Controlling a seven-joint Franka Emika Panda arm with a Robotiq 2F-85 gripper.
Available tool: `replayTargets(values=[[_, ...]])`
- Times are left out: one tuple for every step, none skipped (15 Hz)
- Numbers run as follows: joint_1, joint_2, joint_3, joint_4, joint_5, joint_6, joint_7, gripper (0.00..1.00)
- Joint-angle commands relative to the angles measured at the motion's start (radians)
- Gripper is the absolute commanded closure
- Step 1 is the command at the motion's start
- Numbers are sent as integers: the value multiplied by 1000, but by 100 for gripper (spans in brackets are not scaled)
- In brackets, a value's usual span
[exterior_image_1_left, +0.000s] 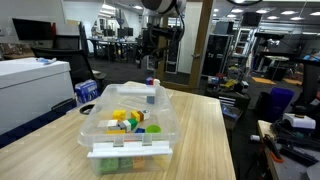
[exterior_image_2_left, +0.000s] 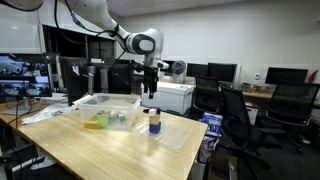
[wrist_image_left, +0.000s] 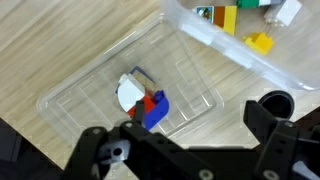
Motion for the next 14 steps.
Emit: replayTargets(values=[[102, -145, -6, -92, -165, -46, 31, 0], [129, -164, 4, -104, -205, -38, 36, 0], [151, -178, 17, -120, -235, -25, 32, 0], [175, -192, 32, -144, -261, -6, 25, 0], [196, -197, 47, -170, -285, 22, 17, 0], [217, -202, 64, -200, -307, 47, 6, 0], [235, -199, 76, -224, -331, 68, 2, 0], [252, -198, 93, -262, -351, 111, -9, 0], [270, -194, 112, -314, -373, 172, -20, 0], [269, -194, 127, -355, -357, 234, -38, 0], [270, -189, 143, -390, -341, 296, -53, 0], [266, -183, 156, -416, -322, 342, -74, 0], [264, -175, 171, -441, -309, 384, -98, 0], [257, -168, 184, -458, -293, 410, -127, 0]])
